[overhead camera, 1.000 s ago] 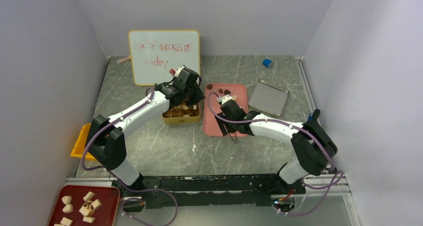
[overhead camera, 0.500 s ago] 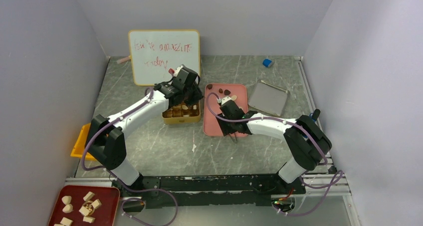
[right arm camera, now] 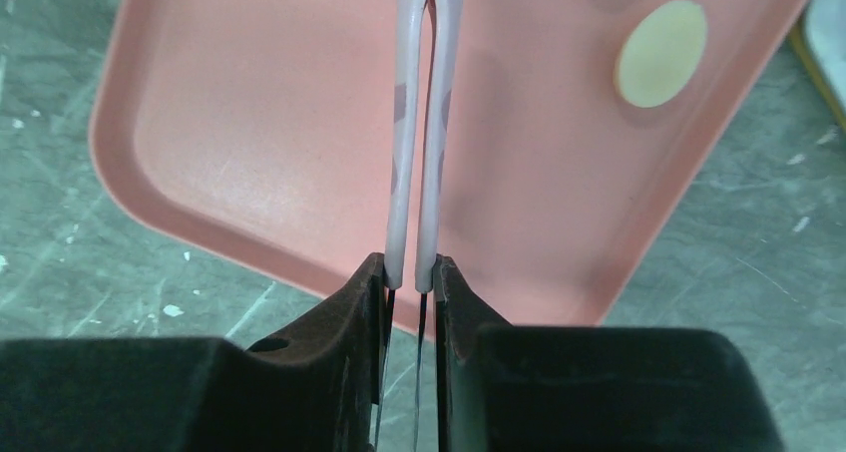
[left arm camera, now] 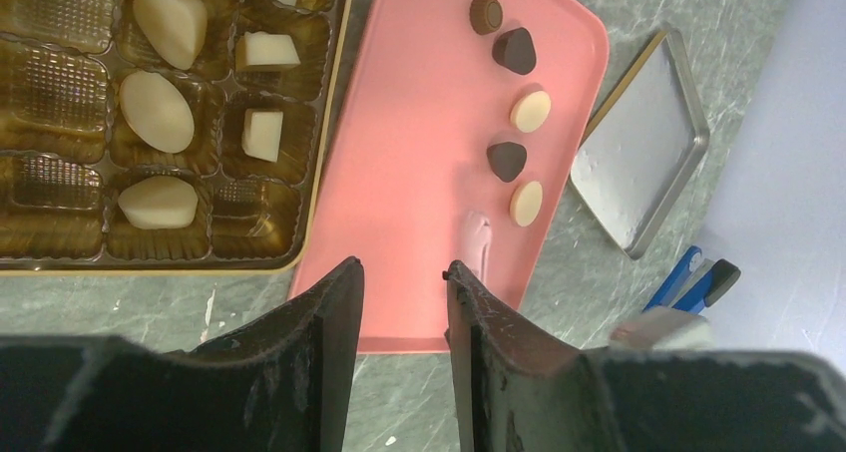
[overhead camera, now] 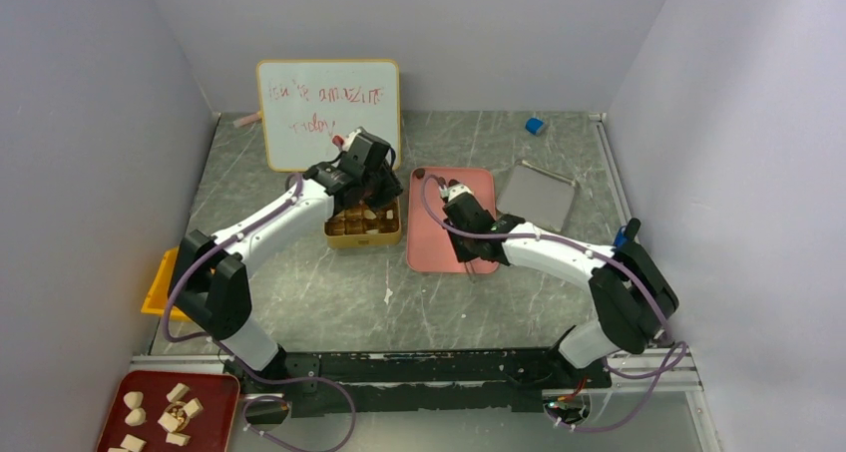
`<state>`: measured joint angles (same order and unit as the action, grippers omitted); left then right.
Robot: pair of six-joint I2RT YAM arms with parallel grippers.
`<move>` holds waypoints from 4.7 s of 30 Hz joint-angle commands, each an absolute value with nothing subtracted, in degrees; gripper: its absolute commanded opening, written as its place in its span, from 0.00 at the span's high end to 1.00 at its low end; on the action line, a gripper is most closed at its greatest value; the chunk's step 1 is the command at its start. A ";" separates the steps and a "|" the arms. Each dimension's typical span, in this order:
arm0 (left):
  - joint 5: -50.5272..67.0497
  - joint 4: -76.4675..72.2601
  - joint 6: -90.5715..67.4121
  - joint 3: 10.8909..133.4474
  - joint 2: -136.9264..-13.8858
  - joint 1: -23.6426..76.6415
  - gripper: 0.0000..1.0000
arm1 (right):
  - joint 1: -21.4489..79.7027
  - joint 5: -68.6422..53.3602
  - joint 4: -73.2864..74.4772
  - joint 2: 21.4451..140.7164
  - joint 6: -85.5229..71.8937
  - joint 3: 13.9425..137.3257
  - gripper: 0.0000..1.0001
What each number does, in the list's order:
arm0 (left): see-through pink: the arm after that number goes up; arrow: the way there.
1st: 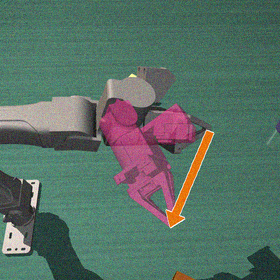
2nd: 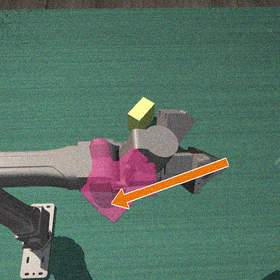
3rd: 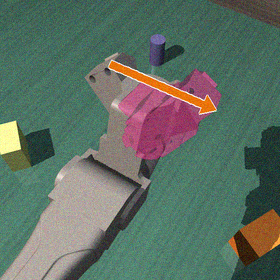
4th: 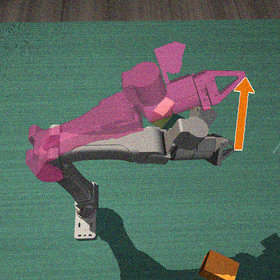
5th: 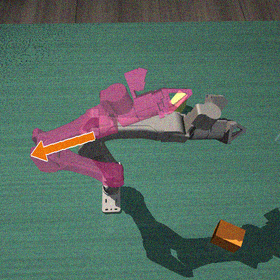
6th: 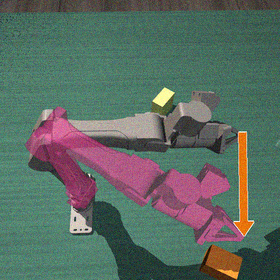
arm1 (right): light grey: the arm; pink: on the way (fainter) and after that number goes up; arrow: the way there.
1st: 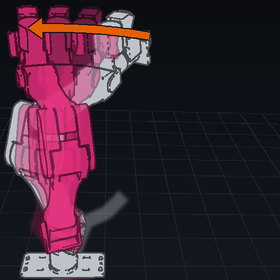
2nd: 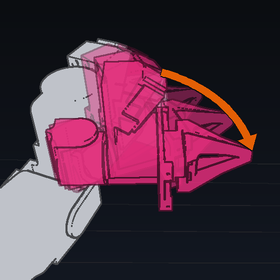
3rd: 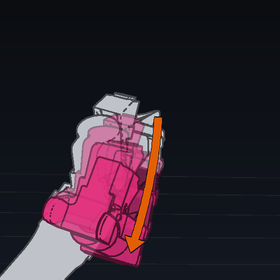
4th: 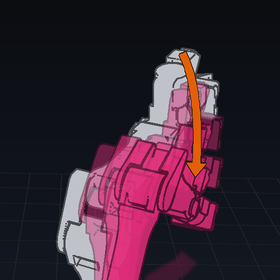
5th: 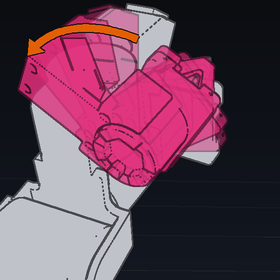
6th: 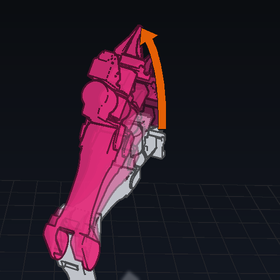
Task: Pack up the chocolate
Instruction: Pick up the clamp from the plate, then pick up the fake chocolate from the plate, then place the fake chocolate in the packing box.
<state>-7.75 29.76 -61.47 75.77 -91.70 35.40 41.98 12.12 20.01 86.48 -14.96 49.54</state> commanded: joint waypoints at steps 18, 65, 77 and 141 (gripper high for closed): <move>-4.23 25.06 -61.24 72.91 -86.40 33.60 0.57 | 38.71 19.78 36.70 79.20 -22.33 53.62 0.58; -0.53 24.01 -60.31 74.80 -90.26 28.08 0.57 | 31.35 13.28 31.90 101.81 -18.97 62.88 0.50; 0.79 23.69 -60.20 73.97 -90.57 26.42 0.57 | 31.11 12.78 34.41 101.71 -18.57 65.28 0.70; -3.91 28.83 -57.61 68.47 -78.26 22.18 0.56 | 51.10 8.35 47.68 110.10 -15.93 93.87 0.77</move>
